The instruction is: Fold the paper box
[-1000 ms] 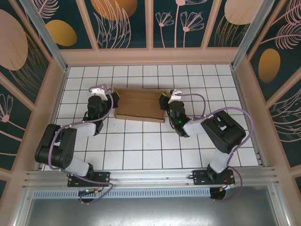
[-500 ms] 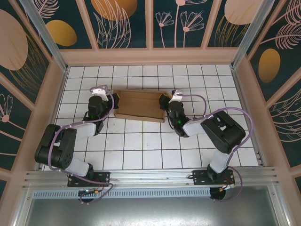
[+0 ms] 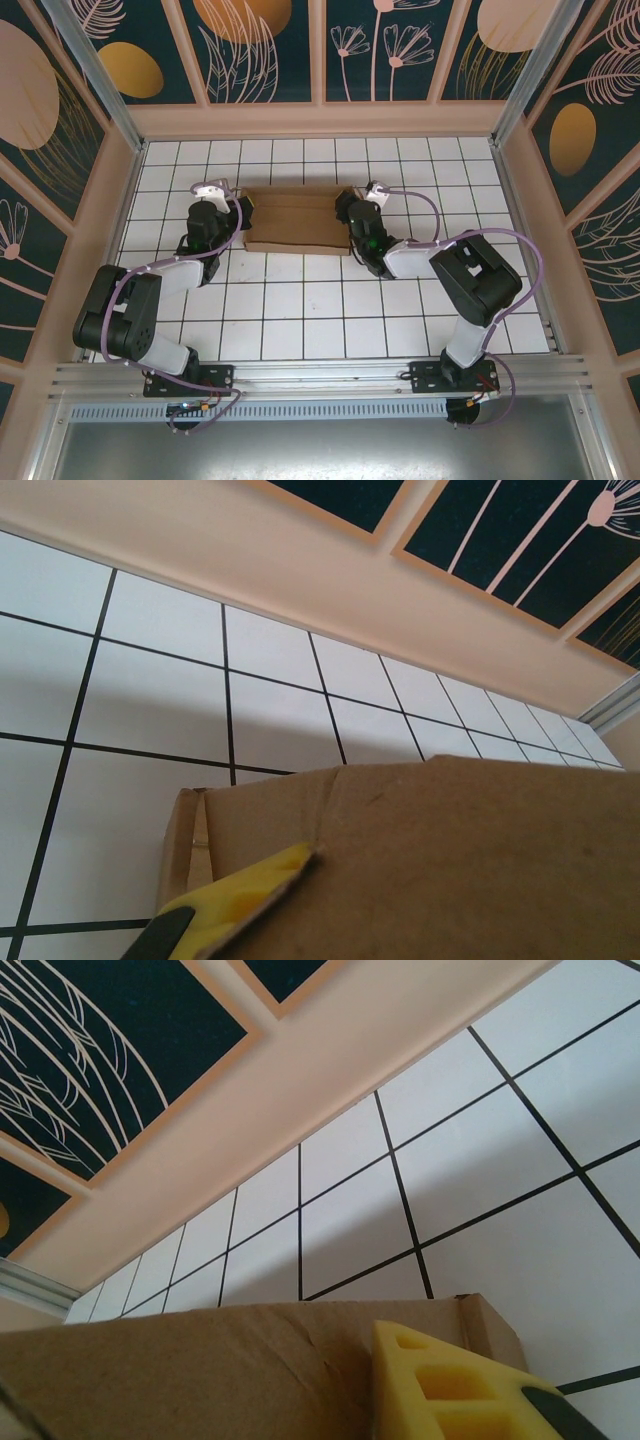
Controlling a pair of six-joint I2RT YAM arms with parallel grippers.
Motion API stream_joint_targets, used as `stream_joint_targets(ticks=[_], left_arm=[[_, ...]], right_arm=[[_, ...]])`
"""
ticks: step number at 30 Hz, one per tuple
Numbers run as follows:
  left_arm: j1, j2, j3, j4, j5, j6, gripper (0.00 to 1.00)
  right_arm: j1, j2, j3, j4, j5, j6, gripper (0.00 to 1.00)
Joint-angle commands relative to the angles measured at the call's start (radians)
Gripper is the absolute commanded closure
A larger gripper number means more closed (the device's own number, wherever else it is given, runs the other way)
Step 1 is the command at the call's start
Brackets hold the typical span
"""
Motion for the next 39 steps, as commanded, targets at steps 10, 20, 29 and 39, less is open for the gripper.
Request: stream_joint_targets(ticks=[10, 20, 29, 39], left_arm=[[-0.009, 0.0, -0.059, -0.089, 0.026, -0.043, 0.92], [-0.009, -0.007, -0.123, -0.076, -0.035, -0.051, 0.92], [-0.009, 0.003, -0.073, -0.134, -0.069, 0.025, 0.88], [-0.016, -0.009, -0.039, -0.147, -0.003, 0.065, 0.75]], right_arm=[[0.048, 0.041, -0.199, 0.155, -0.052, -0.037, 0.7], [0.046, -0.04, -0.296, 0.299, -0.079, -0.212, 0.51], [0.029, -0.177, -0.537, 0.635, -0.107, -0.314, 0.43], [-0.1, -0.484, -0.535, 0.378, -0.206, -0.273, 0.48]])
